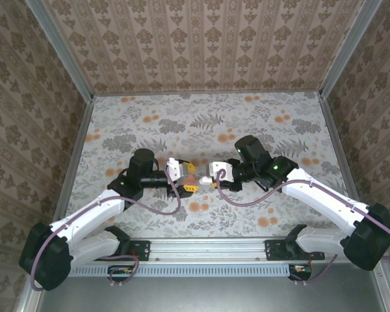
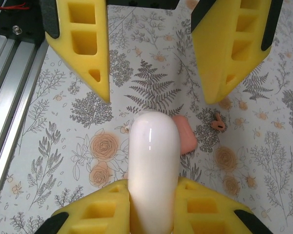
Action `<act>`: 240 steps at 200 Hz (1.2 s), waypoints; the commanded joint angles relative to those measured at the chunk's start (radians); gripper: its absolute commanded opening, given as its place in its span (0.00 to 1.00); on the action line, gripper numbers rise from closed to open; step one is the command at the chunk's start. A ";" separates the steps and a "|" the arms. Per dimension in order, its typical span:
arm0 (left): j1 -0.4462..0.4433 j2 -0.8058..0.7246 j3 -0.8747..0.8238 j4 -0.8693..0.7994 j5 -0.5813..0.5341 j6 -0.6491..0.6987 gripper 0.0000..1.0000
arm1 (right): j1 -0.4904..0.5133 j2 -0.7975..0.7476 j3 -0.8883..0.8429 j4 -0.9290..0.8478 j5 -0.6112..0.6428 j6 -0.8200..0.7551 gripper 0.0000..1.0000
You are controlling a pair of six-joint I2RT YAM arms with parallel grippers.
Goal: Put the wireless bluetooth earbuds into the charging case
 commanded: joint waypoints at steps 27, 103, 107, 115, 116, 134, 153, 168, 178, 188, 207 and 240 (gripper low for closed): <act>-0.019 0.007 0.031 -0.040 -0.001 0.049 0.63 | 0.022 0.013 0.049 -0.045 -0.025 -0.040 0.19; -0.033 0.016 0.029 -0.027 0.011 0.042 0.61 | 0.057 0.050 0.063 -0.011 -0.038 -0.036 0.19; -0.034 0.018 0.029 -0.027 0.011 0.042 0.61 | 0.057 0.050 0.063 -0.005 -0.046 -0.036 0.19; -0.035 0.021 0.030 -0.031 0.013 0.042 0.60 | 0.057 0.048 0.062 0.005 -0.054 -0.034 0.19; -0.035 0.021 0.031 -0.032 0.013 0.042 0.59 | 0.057 0.048 0.062 0.007 -0.055 -0.033 0.19; -0.035 0.027 0.034 -0.035 0.017 0.042 0.52 | 0.059 0.048 0.063 0.020 -0.061 -0.034 0.19; -0.036 0.028 0.035 -0.037 0.025 0.040 0.40 | 0.059 0.054 0.066 0.023 -0.053 -0.034 0.19; -0.037 0.027 0.039 -0.040 0.031 0.040 0.33 | 0.060 0.057 0.066 0.027 -0.052 -0.036 0.19; -0.036 0.027 0.040 -0.037 0.038 0.037 0.31 | 0.060 0.061 0.068 0.024 -0.052 -0.035 0.19; -0.037 0.026 0.040 -0.033 0.044 0.034 0.29 | 0.060 0.063 0.069 0.024 -0.053 -0.036 0.19; -0.036 0.026 0.040 -0.033 0.047 0.033 0.24 | 0.060 0.063 0.067 0.025 -0.049 -0.032 0.20; -0.027 0.016 0.014 0.037 0.064 0.003 0.20 | 0.018 -0.003 -0.019 0.121 -0.115 0.038 0.40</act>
